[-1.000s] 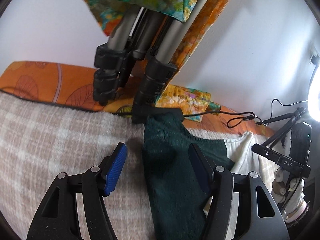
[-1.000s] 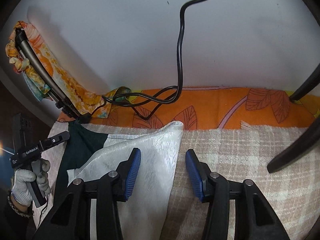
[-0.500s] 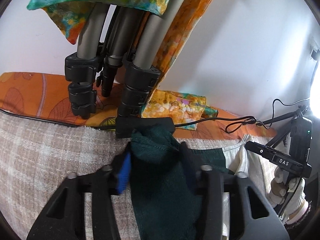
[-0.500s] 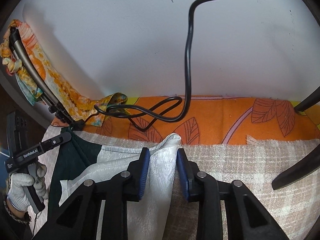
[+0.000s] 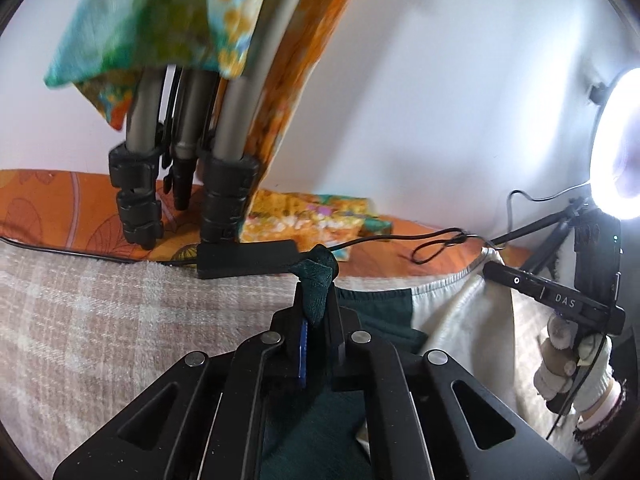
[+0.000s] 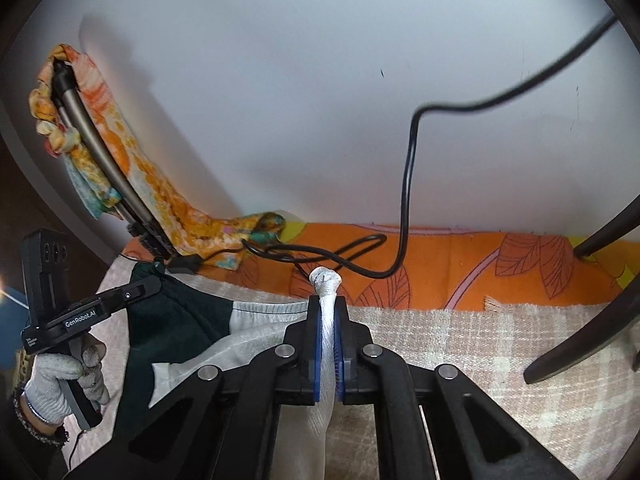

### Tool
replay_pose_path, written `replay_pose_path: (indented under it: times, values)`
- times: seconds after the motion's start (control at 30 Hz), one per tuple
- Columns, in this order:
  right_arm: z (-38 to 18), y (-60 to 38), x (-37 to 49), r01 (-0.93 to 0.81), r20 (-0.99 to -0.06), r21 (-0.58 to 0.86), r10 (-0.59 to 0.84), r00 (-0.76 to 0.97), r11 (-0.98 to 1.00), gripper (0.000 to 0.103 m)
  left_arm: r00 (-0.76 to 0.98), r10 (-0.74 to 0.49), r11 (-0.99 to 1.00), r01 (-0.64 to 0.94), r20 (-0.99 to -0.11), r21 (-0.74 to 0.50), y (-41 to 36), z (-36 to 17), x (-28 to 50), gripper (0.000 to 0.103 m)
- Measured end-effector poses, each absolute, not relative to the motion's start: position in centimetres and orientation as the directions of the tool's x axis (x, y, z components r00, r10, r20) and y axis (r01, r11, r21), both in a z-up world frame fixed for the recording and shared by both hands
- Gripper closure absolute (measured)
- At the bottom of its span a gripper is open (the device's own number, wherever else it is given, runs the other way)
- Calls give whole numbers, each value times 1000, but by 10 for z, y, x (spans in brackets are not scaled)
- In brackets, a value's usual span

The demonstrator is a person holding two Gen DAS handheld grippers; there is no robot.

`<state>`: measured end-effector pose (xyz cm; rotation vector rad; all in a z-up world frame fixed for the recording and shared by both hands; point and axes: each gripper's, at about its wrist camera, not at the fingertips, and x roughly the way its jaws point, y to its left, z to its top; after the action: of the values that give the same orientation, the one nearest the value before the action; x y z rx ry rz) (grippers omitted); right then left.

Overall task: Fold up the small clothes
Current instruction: 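Grasp the green collar edge with the left tool while the right tool grasps the white edge, then lift the collar end and fold it over onto the hem fold with both tools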

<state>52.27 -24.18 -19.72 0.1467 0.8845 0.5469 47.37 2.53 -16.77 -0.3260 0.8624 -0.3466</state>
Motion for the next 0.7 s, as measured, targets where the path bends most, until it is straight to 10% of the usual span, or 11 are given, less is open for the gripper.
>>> replay_pose_path:
  times: [0.7]
  values:
    - [-127, -261, 422, -506, -647, 337, 586, 488, 794, 101, 607, -445, 895, 278, -658, -349, 31, -100, 364, 99]
